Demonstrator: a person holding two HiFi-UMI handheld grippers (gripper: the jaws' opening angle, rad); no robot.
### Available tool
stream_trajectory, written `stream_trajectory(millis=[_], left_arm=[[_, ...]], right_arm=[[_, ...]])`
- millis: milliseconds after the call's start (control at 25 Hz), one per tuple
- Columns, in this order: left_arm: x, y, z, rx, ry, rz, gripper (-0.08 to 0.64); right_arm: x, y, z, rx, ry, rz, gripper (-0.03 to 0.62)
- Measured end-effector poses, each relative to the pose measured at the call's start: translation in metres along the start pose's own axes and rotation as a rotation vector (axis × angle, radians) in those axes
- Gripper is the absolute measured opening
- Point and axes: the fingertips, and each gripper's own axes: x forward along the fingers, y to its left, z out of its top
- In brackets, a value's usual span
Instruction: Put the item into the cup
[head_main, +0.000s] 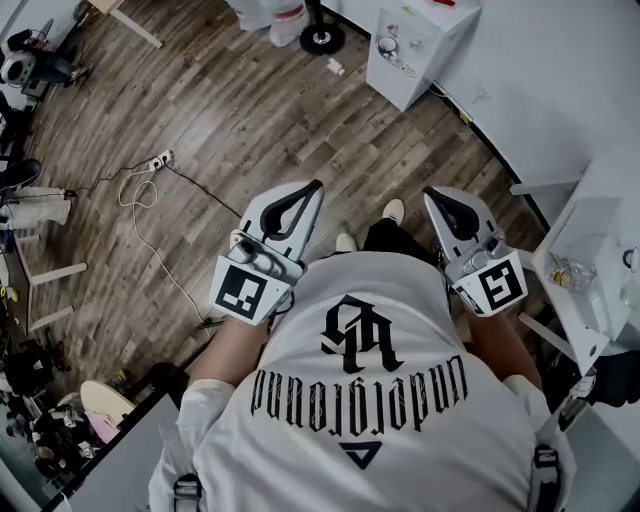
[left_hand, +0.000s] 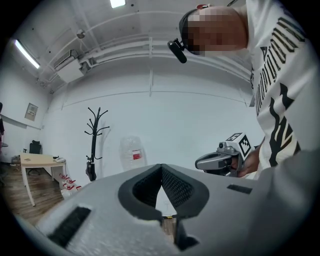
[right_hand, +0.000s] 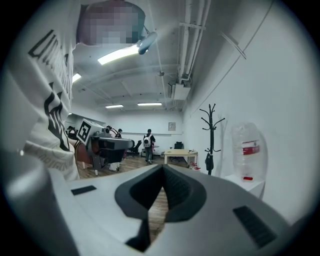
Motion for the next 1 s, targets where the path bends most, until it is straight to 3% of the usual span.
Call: stream_trajectory(millis=[400,1000], left_arm=[[-0.025,-0.006,0.007,0.016,-0.018,0.018,0.008],[-0.022,-0.007,0.012,0.020,-0.032,0.010,0.007]], right_arm=[[-0.015,0.021,0.010,-0.022,0.009,0.014,0.005],[-0.018,0.015,0.021,-0.024,-0.015,-0.008,0.005]])
